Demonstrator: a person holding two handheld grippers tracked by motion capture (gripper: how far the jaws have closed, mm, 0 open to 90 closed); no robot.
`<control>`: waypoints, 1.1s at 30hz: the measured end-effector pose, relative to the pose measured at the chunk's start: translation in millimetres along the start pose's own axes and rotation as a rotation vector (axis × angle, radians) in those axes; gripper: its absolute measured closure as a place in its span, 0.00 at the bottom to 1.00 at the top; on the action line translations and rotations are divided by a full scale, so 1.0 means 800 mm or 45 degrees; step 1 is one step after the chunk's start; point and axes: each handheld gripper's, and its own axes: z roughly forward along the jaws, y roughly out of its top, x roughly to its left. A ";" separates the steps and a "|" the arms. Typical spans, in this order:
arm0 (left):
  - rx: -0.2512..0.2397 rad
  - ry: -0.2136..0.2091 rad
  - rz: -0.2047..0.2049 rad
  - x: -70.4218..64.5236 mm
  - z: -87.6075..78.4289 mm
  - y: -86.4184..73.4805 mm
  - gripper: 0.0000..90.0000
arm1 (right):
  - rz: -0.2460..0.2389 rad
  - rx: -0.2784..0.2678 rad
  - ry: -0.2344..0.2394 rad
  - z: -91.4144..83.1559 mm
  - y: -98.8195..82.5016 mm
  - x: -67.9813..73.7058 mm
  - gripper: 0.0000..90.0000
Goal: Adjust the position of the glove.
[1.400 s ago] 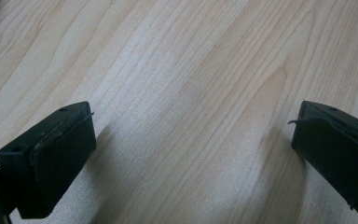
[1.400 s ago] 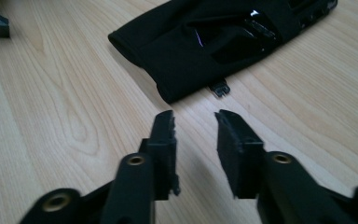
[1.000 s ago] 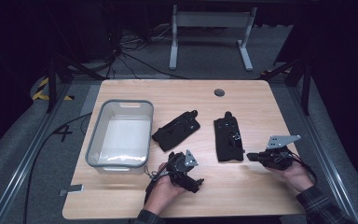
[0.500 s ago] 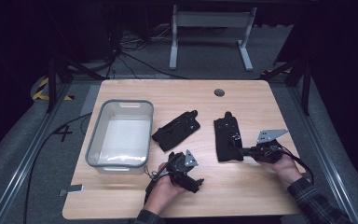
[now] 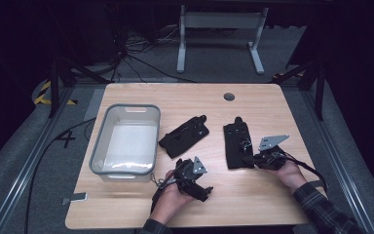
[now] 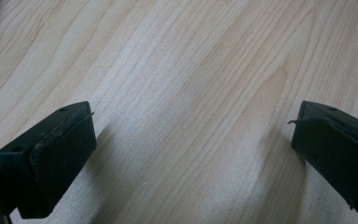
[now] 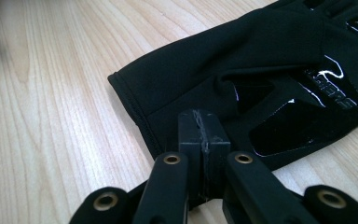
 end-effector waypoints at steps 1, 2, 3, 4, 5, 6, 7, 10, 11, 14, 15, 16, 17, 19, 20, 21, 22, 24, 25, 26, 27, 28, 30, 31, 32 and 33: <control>0.000 0.000 -0.001 0.000 0.000 0.000 0.00 | 0.000 0.001 0.000 -0.001 -0.001 0.000 1.00; 0.000 0.000 -0.002 0.000 0.000 0.000 0.00 | 0.001 0.003 -0.001 -0.001 -0.001 0.001 1.00; 0.000 0.000 -0.001 0.000 0.000 0.000 0.00 | 0.002 0.005 0.002 -0.002 -0.002 0.001 1.00; 0.000 0.000 -0.001 0.000 0.000 0.000 0.00 | 0.001 0.005 0.003 -0.003 -0.003 0.001 1.00; 0.000 0.000 -0.002 0.000 0.000 0.000 0.00 | 0.001 0.007 0.006 -0.004 -0.003 0.001 1.00; 0.000 0.000 -0.001 0.000 0.000 0.000 0.00 | -0.001 0.009 0.006 -0.005 -0.004 0.001 1.00; 0.000 0.000 -0.002 0.000 0.000 0.000 0.00 | -0.002 0.012 0.004 -0.006 -0.005 0.002 1.00; 0.000 0.000 -0.002 0.000 0.000 0.000 0.00 | -0.007 0.019 0.008 -0.010 -0.008 0.003 1.00; 0.000 0.000 -0.002 0.000 0.000 0.000 0.00 | -0.007 0.019 0.009 -0.011 -0.010 0.004 1.00; 0.000 0.000 -0.002 0.000 0.000 0.000 0.00 | -0.010 0.029 0.004 -0.016 -0.013 0.006 1.00; 0.000 0.000 -0.002 0.000 0.000 0.000 0.00 | -0.011 0.030 0.003 -0.017 -0.015 0.007 1.00; 0.000 0.000 -0.001 0.000 0.000 0.000 0.00 | -0.009 0.030 0.004 -0.018 -0.016 0.008 1.00; -0.001 0.000 -0.002 0.000 0.000 0.000 0.00 | -0.006 0.030 0.005 -0.020 -0.018 0.008 1.00; 0.000 0.000 -0.002 0.000 0.000 0.000 0.00 | -0.002 0.031 0.008 -0.023 -0.020 0.010 1.00; 0.000 0.000 -0.002 0.000 0.000 0.000 0.00 | -0.002 0.033 0.009 -0.025 -0.022 0.011 1.00; 0.000 0.000 -0.002 0.000 0.000 0.000 0.00 | -0.002 0.037 0.009 -0.027 -0.024 0.012 1.00; 0.000 0.000 -0.002 0.000 0.000 0.000 0.00 | 0.001 0.041 0.013 -0.029 -0.026 0.013 1.00; 0.000 0.000 -0.002 0.000 0.000 0.000 0.00 | -0.001 0.045 0.009 -0.032 -0.028 0.016 1.00; 0.000 0.000 -0.002 0.000 0.000 0.000 0.00 | -0.007 0.050 0.006 -0.033 -0.029 0.018 1.00; 0.000 0.000 -0.001 0.000 0.000 0.000 0.00 | -0.011 0.053 0.004 -0.035 -0.031 0.020 1.00; -0.001 0.000 -0.002 0.000 0.000 0.000 0.00 | -0.013 0.057 0.002 -0.037 -0.032 0.022 1.00; -0.001 0.000 -0.002 0.000 0.000 0.000 0.00 | -0.019 0.060 0.002 -0.038 -0.033 0.024 1.00; 0.000 0.000 -0.001 0.000 0.000 0.000 0.00 | -0.026 0.065 -0.001 -0.042 -0.037 0.028 1.00; 0.000 0.000 -0.002 0.000 0.000 0.000 0.00 | -0.027 0.069 0.000 -0.044 -0.038 0.031 1.00; 0.000 0.001 -0.002 0.000 0.000 0.000 0.00 | -0.034 0.074 0.003 -0.046 -0.041 0.034 1.00; 0.000 0.000 -0.002 0.000 0.000 0.000 0.00 | -0.035 0.076 0.005 -0.048 -0.042 0.036 1.00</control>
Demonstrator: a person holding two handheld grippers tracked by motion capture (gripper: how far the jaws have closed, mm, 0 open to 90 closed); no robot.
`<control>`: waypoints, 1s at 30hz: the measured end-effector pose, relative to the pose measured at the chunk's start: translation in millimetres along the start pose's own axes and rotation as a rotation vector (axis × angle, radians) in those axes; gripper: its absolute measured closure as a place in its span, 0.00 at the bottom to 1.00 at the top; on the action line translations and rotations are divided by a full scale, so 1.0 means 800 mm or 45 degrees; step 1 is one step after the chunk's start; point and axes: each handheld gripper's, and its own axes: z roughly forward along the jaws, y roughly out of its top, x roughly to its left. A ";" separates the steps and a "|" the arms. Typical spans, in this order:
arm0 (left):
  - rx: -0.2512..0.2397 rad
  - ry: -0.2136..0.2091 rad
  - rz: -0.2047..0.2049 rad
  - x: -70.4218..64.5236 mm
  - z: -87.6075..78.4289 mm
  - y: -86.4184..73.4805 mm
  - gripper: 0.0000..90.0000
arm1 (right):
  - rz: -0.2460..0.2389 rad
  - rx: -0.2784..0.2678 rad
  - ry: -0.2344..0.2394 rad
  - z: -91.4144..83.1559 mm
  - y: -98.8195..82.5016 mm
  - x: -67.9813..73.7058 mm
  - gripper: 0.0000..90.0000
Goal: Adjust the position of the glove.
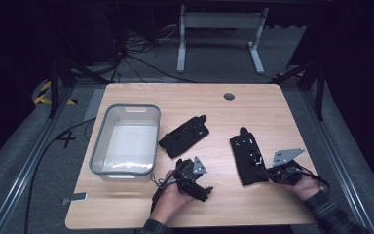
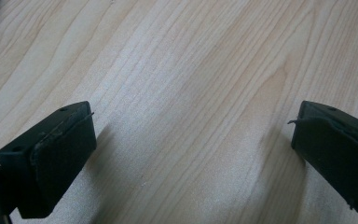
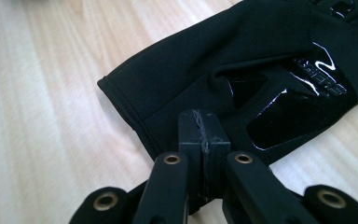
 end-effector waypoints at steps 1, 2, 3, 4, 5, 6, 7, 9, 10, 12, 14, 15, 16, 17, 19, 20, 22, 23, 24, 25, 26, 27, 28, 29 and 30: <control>0.000 0.000 0.000 0.000 0.000 0.000 0.00 | 0.000 0.000 0.000 0.000 0.000 0.000 1.00; 0.000 0.000 0.000 0.000 0.000 0.000 0.00 | 0.017 -0.011 0.017 -0.004 -0.006 0.003 1.00; 0.000 0.000 0.000 0.000 0.000 0.000 0.00 | 0.023 -0.011 0.022 -0.006 -0.009 0.003 1.00; 0.000 0.000 -0.001 0.000 0.000 0.000 0.00 | 0.026 -0.014 0.023 -0.008 -0.011 0.004 1.00; 0.000 0.000 0.000 0.000 0.000 0.000 0.00 | 0.031 -0.013 0.024 -0.010 -0.014 0.004 1.00; 0.000 0.000 0.000 0.000 0.000 0.000 0.00 | 0.032 -0.012 0.025 -0.012 -0.016 0.005 1.00; 0.000 0.000 0.000 0.000 0.000 0.000 0.00 | 0.032 -0.012 0.025 -0.012 -0.016 0.005 1.00; 0.000 0.000 -0.001 0.000 0.000 0.000 0.00 | 0.032 -0.010 0.023 -0.015 -0.020 0.008 1.00; 0.000 0.000 -0.001 0.000 0.000 0.000 0.00 | 0.033 -0.009 0.025 -0.017 -0.021 0.010 1.00; 0.000 0.001 -0.001 0.000 0.000 0.000 0.00 | 0.034 -0.008 0.025 -0.020 -0.025 0.013 1.00; 0.000 0.000 -0.001 0.000 0.000 0.000 0.00 | 0.034 -0.005 0.032 -0.024 -0.029 0.017 1.00; 0.000 0.000 -0.001 0.000 0.000 0.000 0.00 | 0.036 -0.006 0.032 -0.025 -0.031 0.018 1.00; 0.000 0.000 -0.001 0.000 0.000 0.000 0.00 | 0.037 -0.005 0.032 -0.026 -0.032 0.019 1.00; 0.000 0.000 -0.001 0.000 0.000 0.000 0.00 | 0.036 -0.011 0.032 -0.028 -0.033 0.021 1.00; 0.000 0.000 -0.001 0.000 0.000 0.000 0.00 | 0.039 -0.036 0.034 -0.032 -0.032 0.021 1.00; 0.000 0.000 0.000 0.000 0.000 0.000 0.00 | 0.045 -0.058 0.036 -0.034 -0.030 0.019 1.00; 0.000 0.000 -0.001 0.000 0.000 0.000 0.00 | 0.054 -0.092 0.023 -0.037 -0.026 0.015 1.00; 0.000 0.000 0.000 0.000 0.000 0.000 0.00 | 0.057 -0.098 0.013 -0.038 -0.024 0.012 1.00; 0.000 0.000 -0.001 0.000 0.000 0.000 0.00 | 0.055 -0.102 0.004 -0.037 -0.021 0.008 1.00; 0.000 0.000 -0.001 0.000 0.000 0.000 0.00 | 0.059 -0.105 -0.005 -0.036 -0.018 0.004 1.00; 0.000 0.000 -0.001 0.000 0.000 0.000 0.00 | 0.065 -0.109 -0.014 -0.034 -0.015 -0.001 1.00; 0.000 0.001 -0.001 0.000 0.000 0.000 0.00 | 0.062 -0.112 -0.026 -0.032 -0.012 -0.006 1.00; 0.000 0.001 -0.001 0.000 0.000 0.000 0.00 | 0.067 -0.118 -0.032 -0.031 -0.009 -0.010 1.00; 0.000 0.001 -0.001 0.000 0.000 0.000 0.00 | 0.067 -0.118 -0.032 -0.031 -0.009 -0.010 1.00; 0.000 0.001 -0.001 0.000 0.000 0.000 0.00 | 0.075 -0.125 -0.039 -0.030 -0.006 -0.014 1.00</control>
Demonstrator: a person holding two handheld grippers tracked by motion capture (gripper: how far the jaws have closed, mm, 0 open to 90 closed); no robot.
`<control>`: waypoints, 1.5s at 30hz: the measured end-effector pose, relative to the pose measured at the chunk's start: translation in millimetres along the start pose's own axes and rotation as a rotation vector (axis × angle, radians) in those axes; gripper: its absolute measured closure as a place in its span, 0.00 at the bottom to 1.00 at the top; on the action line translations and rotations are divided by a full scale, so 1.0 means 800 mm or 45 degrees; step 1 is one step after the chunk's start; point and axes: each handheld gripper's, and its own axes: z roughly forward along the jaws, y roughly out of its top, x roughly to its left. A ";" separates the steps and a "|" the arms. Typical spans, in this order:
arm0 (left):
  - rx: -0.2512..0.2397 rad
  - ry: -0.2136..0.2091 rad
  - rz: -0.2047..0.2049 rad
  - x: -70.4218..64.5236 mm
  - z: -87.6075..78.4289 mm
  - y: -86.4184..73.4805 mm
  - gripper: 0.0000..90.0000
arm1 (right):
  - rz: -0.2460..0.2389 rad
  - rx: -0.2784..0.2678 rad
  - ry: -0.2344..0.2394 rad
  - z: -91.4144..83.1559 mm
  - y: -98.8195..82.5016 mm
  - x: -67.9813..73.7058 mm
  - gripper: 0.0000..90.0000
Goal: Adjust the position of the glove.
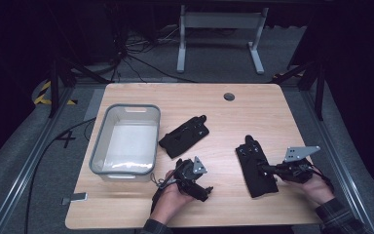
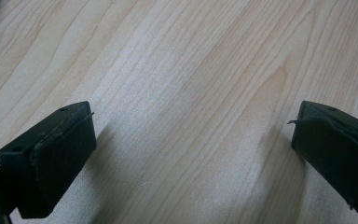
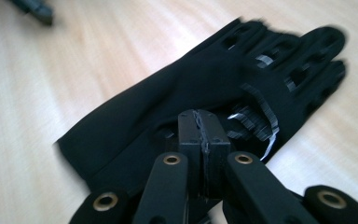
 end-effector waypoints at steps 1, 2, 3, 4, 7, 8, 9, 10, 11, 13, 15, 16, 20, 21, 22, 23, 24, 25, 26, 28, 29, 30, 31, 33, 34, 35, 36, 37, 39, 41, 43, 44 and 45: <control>0.000 0.000 0.000 0.000 0.000 0.000 0.00 | 0.001 -0.008 -0.012 0.002 0.004 -0.006 1.00; 0.000 0.000 0.000 0.000 0.000 0.000 0.00 | 0.006 -0.009 -0.021 0.004 0.006 -0.010 1.00; 0.000 0.000 0.000 0.000 0.000 0.000 0.00 | 0.009 -0.015 -0.026 0.006 0.008 -0.014 1.00; 0.000 0.000 0.000 0.000 0.000 0.000 0.00 | 0.011 -0.014 -0.035 0.008 0.010 -0.018 1.00; 0.000 0.000 0.000 0.000 0.000 0.000 0.00 | 0.024 -0.008 -0.057 0.017 0.016 -0.030 1.00; 0.000 0.000 0.000 0.000 0.000 0.000 0.00 | 0.022 -0.008 -0.062 0.021 0.018 -0.035 1.00; 0.000 0.000 0.000 0.000 0.000 0.000 0.00 | 0.030 -0.006 -0.071 0.025 0.021 -0.041 1.00; -0.001 0.000 0.000 0.000 0.000 0.000 0.00 | 0.036 -0.002 -0.074 0.028 0.022 -0.044 1.00; -0.001 0.000 0.000 0.000 0.000 0.000 0.00 | 0.036 -0.002 -0.074 0.028 0.022 -0.044 1.00; 0.000 0.000 0.000 0.000 0.000 0.000 0.00 | 0.038 0.013 -0.078 0.035 0.023 -0.051 1.00; 0.000 0.000 0.000 0.000 0.000 0.000 0.00 | 0.032 0.036 -0.084 0.040 0.023 -0.053 1.00; 0.000 0.000 0.000 0.000 0.000 0.000 0.00 | 0.026 0.063 -0.089 0.044 0.021 -0.053 1.00; -0.001 0.000 -0.001 0.000 0.000 0.000 0.00 | 0.025 0.081 -0.087 0.043 0.016 -0.051 1.00; 0.000 0.002 -0.001 0.000 0.000 0.000 0.00 | 0.023 0.084 -0.088 0.041 0.015 -0.050 1.00; 0.000 0.002 -0.002 0.000 0.000 0.000 0.00 | 0.027 0.083 -0.085 0.040 0.013 -0.049 1.00; 0.001 0.002 -0.001 0.000 0.000 0.000 0.00 | 0.027 0.085 -0.083 0.038 0.011 -0.048 1.00; 0.000 0.002 -0.002 0.000 0.000 0.000 0.00 | 0.024 0.087 -0.082 0.036 0.009 -0.047 1.00; 0.000 0.002 0.000 0.000 0.000 0.000 0.00 | 0.026 0.085 -0.075 0.032 0.005 -0.044 1.00; 0.000 0.002 -0.002 0.000 0.000 0.000 0.00 | 0.027 0.088 -0.070 0.029 0.003 -0.042 1.00; 0.001 0.002 -0.001 0.000 0.000 0.000 0.00 | 0.031 0.087 -0.069 0.027 0.000 -0.040 1.00; 0.000 0.002 -0.001 0.000 0.000 0.000 0.00 | 0.028 0.087 -0.064 0.025 -0.002 -0.038 1.00; 0.000 0.002 -0.002 0.000 0.000 0.000 0.00 | 0.019 0.098 -0.061 0.020 -0.006 -0.032 1.00; 0.000 0.002 -0.001 0.000 0.000 0.000 0.00 | 0.009 0.101 -0.060 0.019 -0.006 -0.029 1.00; 0.001 0.002 0.000 0.000 0.000 0.000 0.00 | -0.001 0.106 -0.058 0.018 -0.007 -0.026 1.00; 0.001 0.002 0.000 0.000 0.000 0.000 0.00 | -0.012 0.112 -0.048 0.016 -0.009 -0.023 1.00; 0.000 0.003 -0.001 -0.001 0.000 0.000 0.00 | -0.018 0.113 -0.042 0.014 -0.011 -0.021 1.00; 0.000 0.003 -0.001 -0.001 0.000 0.000 0.00 | -0.021 0.113 -0.037 0.013 -0.012 -0.019 1.00; 0.000 0.003 -0.001 -0.001 0.000 0.000 0.00 | -0.020 0.114 -0.033 0.011 -0.013 -0.018 1.00; 0.000 0.003 -0.001 -0.001 0.000 0.000 0.00 | -0.026 0.114 -0.019 0.008 -0.017 -0.016 1.00; 0.001 0.002 -0.001 -0.001 0.000 0.000 0.00 | -0.029 0.113 -0.017 0.006 -0.019 -0.014 1.00; 0.000 0.003 -0.001 -0.001 0.000 0.000 0.00 | -0.030 0.112 -0.014 0.006 -0.019 -0.014 1.00; 0.000 0.003 -0.001 -0.001 0.000 0.000 0.00 | -0.029 0.104 -0.017 0.005 -0.018 -0.014 1.00; 0.000 0.003 -0.001 -0.001 0.000 0.000 0.00 | -0.027 0.092 -0.018 0.004 -0.018 -0.013 1.00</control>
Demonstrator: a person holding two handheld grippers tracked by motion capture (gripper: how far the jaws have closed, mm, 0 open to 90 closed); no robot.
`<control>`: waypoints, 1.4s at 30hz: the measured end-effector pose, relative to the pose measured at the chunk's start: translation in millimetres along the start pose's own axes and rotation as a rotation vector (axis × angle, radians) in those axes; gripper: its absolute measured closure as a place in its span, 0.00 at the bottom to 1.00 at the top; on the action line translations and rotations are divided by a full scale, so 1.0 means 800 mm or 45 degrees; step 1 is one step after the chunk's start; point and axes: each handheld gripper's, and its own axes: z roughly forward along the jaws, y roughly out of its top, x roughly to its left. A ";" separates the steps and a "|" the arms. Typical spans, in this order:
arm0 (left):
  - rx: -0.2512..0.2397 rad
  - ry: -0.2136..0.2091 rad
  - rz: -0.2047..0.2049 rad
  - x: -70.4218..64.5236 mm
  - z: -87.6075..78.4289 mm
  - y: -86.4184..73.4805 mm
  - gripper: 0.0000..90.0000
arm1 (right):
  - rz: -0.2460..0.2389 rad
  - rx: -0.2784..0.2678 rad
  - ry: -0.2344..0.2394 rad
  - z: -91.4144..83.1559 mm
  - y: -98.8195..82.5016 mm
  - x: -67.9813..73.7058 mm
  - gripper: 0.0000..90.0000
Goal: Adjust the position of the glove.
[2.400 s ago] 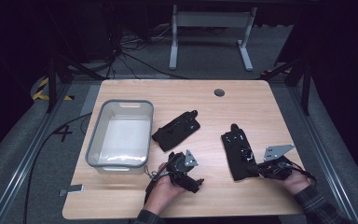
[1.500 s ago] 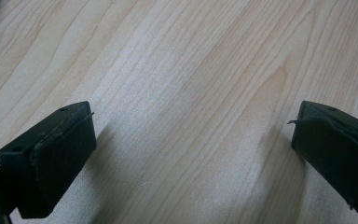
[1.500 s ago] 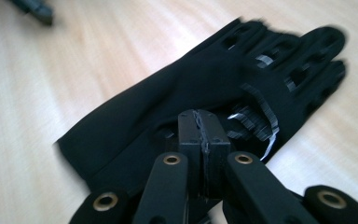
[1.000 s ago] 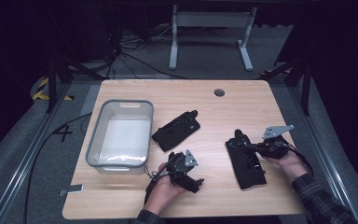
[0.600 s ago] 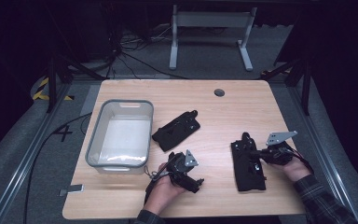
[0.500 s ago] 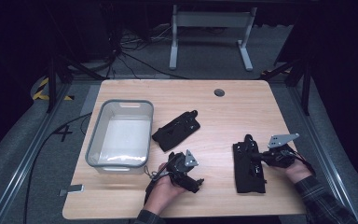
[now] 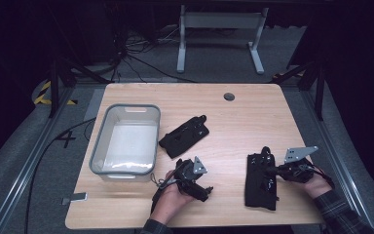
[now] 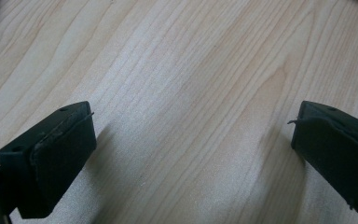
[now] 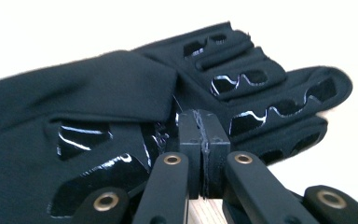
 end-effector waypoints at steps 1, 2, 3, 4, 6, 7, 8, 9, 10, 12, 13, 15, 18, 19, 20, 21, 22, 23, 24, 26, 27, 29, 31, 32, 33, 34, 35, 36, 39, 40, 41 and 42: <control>0.000 0.000 0.000 0.000 0.000 0.000 0.00 | 0.001 -0.017 0.011 -0.002 0.001 0.001 1.00; 0.000 0.000 0.000 0.000 0.000 0.000 0.00 | 0.002 -0.037 0.025 -0.004 0.003 0.004 1.00; 0.000 0.000 0.000 0.000 0.000 0.000 0.00 | -0.003 -0.057 0.047 -0.005 0.005 0.008 1.00; 0.000 0.000 -0.001 0.000 0.000 0.000 0.00 | -0.014 -0.057 0.059 -0.004 0.007 0.012 1.00; 0.000 0.000 0.001 0.000 0.000 0.000 0.00 | -0.031 -0.037 0.079 -0.001 0.006 0.019 1.00; 0.000 0.000 0.001 0.000 0.000 0.000 0.00 | -0.038 -0.017 0.089 0.002 0.005 0.022 1.00; 0.000 0.000 0.000 0.000 0.000 0.000 0.00 | -0.042 -0.008 0.095 0.003 0.004 0.023 1.00; 0.000 0.000 0.000 0.000 0.000 0.000 0.00 | -0.049 0.011 0.097 0.004 0.001 0.025 1.00; 0.000 0.000 0.001 0.000 0.000 0.000 0.00 | -0.050 0.016 0.098 0.005 0.000 0.026 1.00; 0.000 0.000 0.001 0.000 0.000 0.000 0.00 | -0.051 0.020 0.100 0.003 -0.002 0.025 1.00; 0.000 0.000 0.001 0.000 0.000 0.000 0.00 | -0.051 0.026 0.095 0.001 -0.003 0.025 1.00; 0.000 0.000 0.000 0.000 0.000 0.000 0.00 | -0.049 0.026 0.096 -0.001 -0.006 0.023 1.00; 0.000 0.000 0.000 0.000 0.000 0.000 0.00 | -0.043 0.033 0.094 -0.006 -0.010 0.018 1.00; 0.000 0.000 0.000 0.000 0.000 0.000 0.00 | -0.039 0.034 0.092 -0.008 -0.012 0.016 1.00; 0.000 0.001 0.000 0.000 0.000 0.000 0.00 | -0.038 0.033 0.094 -0.009 -0.013 0.015 1.00; 0.000 0.000 -0.001 0.000 0.000 0.000 0.00 | -0.037 0.030 0.091 -0.010 -0.014 0.013 1.00; 0.000 0.000 0.000 0.000 0.000 0.000 0.00 | -0.035 0.022 0.093 -0.011 -0.015 0.012 1.00; 0.000 0.000 -0.001 0.000 0.000 0.000 0.00 | -0.024 0.003 0.101 -0.013 -0.015 0.011 0.99; 0.000 0.000 -0.001 0.000 0.000 0.000 0.00 | -0.011 -0.024 0.100 -0.016 -0.014 0.010 0.96; 0.000 0.000 0.000 0.000 0.000 0.000 0.00 | 0.022 -0.078 0.066 -0.023 -0.014 0.004 0.91; 0.000 0.000 0.000 0.000 0.000 0.000 0.00 | 0.034 -0.089 0.039 -0.025 -0.015 0.002 0.86; 0.000 0.000 0.000 0.000 0.000 0.000 0.00 | 0.075 -0.106 -0.027 -0.030 -0.019 -0.006 0.72; 0.000 0.000 0.000 0.000 0.000 0.000 0.00 | 0.143 -0.114 -0.110 -0.032 -0.026 -0.018 0.59; 0.001 0.000 0.000 0.000 0.000 0.000 0.00 | 0.176 -0.116 -0.133 -0.032 -0.029 -0.024 0.54; 0.001 0.000 0.000 0.000 0.000 0.000 0.00 | 0.206 -0.108 -0.158 -0.032 -0.033 -0.029 0.50; 0.000 0.000 0.000 0.000 0.000 0.000 0.00 | 0.223 -0.104 -0.177 -0.032 -0.035 -0.033 0.48; 0.000 0.000 0.000 0.000 0.000 0.000 0.00 | 0.245 -0.105 -0.194 -0.033 -0.038 -0.038 0.46; 0.000 0.000 0.000 0.000 0.000 0.000 0.00 | 0.272 -0.107 -0.209 -0.033 -0.041 -0.042 0.42; 0.000 -0.001 -0.002 0.000 0.000 0.000 0.00 | 0.321 -0.102 -0.271 -0.033 -0.049 -0.052 0.32; 0.000 -0.001 -0.002 0.000 0.000 0.000 0.00 | 0.321 -0.102 -0.271 -0.033 -0.049 -0.052 0.32; -0.001 0.000 -0.004 0.000 0.000 0.000 0.00 | 0.325 -0.093 -0.293 -0.032 -0.051 -0.054 0.29; 0.001 -0.002 -0.003 0.000 0.000 0.001 0.00 | 0.335 -0.086 -0.301 -0.030 -0.054 -0.056 0.26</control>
